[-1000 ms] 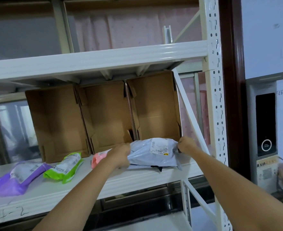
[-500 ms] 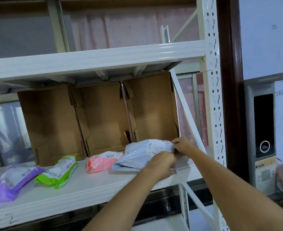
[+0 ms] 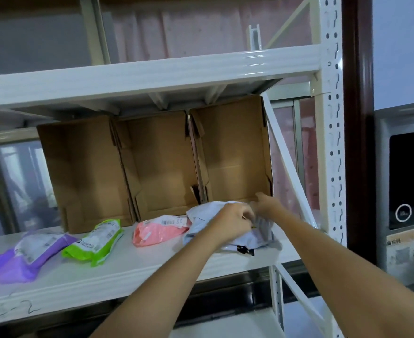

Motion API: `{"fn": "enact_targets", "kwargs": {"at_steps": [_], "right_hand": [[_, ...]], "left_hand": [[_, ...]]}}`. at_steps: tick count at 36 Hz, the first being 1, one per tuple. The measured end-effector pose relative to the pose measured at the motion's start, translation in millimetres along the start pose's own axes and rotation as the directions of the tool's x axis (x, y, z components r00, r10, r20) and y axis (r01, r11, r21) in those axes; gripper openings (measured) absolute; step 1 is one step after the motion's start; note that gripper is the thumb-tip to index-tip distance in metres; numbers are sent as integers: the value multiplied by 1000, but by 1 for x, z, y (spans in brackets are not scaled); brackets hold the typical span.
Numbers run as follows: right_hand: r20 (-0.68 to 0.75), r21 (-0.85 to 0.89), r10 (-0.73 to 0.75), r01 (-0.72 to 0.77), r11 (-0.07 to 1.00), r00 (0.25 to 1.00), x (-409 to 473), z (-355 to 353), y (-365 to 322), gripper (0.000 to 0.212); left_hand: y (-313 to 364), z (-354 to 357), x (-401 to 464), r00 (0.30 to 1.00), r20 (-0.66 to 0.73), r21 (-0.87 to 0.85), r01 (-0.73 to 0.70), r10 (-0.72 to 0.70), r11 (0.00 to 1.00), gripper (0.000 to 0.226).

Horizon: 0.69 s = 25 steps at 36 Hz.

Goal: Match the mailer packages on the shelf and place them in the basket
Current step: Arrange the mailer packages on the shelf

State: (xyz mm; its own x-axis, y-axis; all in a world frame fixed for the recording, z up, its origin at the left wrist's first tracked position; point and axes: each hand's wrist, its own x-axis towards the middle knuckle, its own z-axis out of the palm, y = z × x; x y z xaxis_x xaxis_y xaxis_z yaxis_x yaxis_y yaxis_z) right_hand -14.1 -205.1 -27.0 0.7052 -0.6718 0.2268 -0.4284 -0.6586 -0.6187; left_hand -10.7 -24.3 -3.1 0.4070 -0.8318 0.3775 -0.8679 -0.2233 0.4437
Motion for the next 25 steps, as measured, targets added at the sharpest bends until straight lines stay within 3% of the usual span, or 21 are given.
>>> {"fn": "enact_targets", "kwargs": {"at_steps": [3, 6, 9, 13, 17, 25], "right_hand": [[-17, -110, -88, 85, 990, 996, -6, -4, -16, 40], [9, -211, -161, 160, 964, 987, -15, 2, -32, 42], [75, -272, -183, 197, 942, 980, -22, 19, -40, 49], [125, -299, -220, 248, 922, 968, -31, 50, -42, 58], [88, -284, -260, 274, 919, 962, -37, 68, -46, 57], [133, -362, -262, 293, 885, 956, -40, 79, -48, 59]], "left_hand": [[-16, -23, 8, 977, -201, 224, 115, -70, 968, 21], [-48, -31, 18, 982, -135, 403, 174, -130, 898, 30], [-72, -25, 22, 978, -12, 396, 195, -207, 897, 45], [-90, -9, 15, 966, 1, 309, 245, -258, 919, 54], [-105, 3, 1, 974, -9, 371, 213, -226, 904, 53], [-127, 7, -2, 944, 90, 467, 241, -317, 851, 55]]}}
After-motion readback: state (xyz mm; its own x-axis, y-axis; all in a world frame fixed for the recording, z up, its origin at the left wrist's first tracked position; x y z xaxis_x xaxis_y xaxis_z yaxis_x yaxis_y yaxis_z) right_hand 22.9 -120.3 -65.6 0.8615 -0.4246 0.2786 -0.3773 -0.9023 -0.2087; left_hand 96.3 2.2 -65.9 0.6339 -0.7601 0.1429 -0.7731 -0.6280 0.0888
